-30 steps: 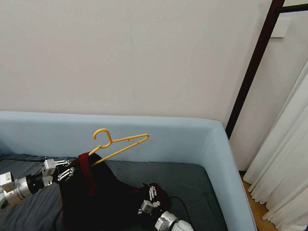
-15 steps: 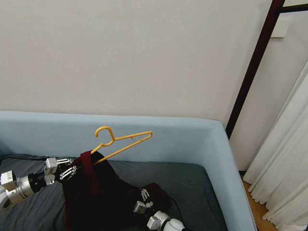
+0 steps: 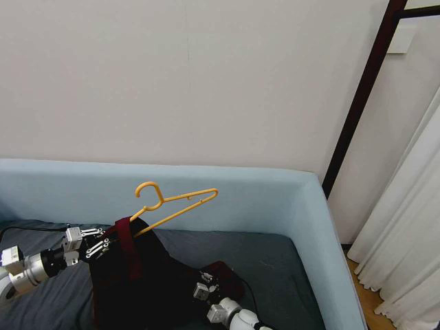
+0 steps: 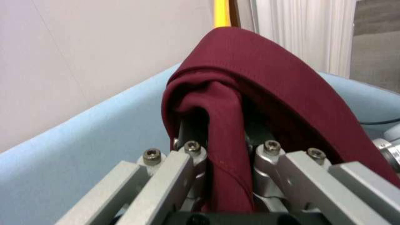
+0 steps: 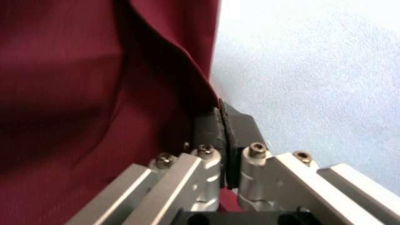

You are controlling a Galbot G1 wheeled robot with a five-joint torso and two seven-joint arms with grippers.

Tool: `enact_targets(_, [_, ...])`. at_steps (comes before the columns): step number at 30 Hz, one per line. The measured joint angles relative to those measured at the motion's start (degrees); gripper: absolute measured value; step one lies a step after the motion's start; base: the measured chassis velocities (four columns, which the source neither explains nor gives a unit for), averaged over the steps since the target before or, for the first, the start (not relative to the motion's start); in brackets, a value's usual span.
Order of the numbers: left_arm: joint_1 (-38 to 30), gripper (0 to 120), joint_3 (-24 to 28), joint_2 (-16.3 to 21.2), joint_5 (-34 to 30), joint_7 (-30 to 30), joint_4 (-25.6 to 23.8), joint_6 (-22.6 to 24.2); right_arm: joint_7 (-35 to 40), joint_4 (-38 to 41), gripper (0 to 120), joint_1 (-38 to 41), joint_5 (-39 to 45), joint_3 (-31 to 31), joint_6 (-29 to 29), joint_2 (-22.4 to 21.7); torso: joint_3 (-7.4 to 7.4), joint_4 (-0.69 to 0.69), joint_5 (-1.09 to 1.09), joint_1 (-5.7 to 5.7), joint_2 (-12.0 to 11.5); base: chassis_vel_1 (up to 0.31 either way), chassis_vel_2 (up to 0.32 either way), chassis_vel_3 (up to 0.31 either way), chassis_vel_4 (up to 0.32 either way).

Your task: Pick up the clothes from the sofa and hang them on the clothes hanger.

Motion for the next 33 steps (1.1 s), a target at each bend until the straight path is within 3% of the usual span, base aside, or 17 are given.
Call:
enact_targets(6, [-0.3,7,0.3,-0.3,0.1,0.0,0.4,0.0,-1.4,3.9,0,-0.5,9.9,-0.7,-1.1,-1.9,0.0,0.0,0.01,0.0,0.0,0.0,0.0,0.0,0.0])
enact_targets(11, [-0.6,7,0.3,-0.3,-0.2,0.6,0.7,-0.1,-1.9,11.5,0,-0.6,27.6,-0.4,-3.9,-5.6,0.0,0.01,0.01,0.0,0.0,0.0,0.0,0.0,0.0])
enact_targets(14, [-1.1,7,0.0,-0.6,-0.6,0.8,0.9,-0.9,-3.5,16.3,0,-0.5,40.9,2.8,-5.2,-9.0,0.0,-0.01,0.01,0.0,0.0,0.0,0.0,0.0,0.0])
enact_targets(19, [-1.1,7,0.0,-0.8,-2.3,2.0,0.4,-1.4,-4.9,20.0,0,-0.2,51.9,8.7,-6.5,-11.3,0.0,-0.01,0.01,0.0,0.0,0.0,0.0,0.0,0.0])
enact_targets(33, [-1.1,7,0.2,-0.9,0.8,5.3,1.5,-3.1,-4.6,32.2,0,2.0,66.4,21.0,-9.8,-12.7,0.0,0.0,0.0,0.0,0.0,0.0,0.0,0.0,0.0])
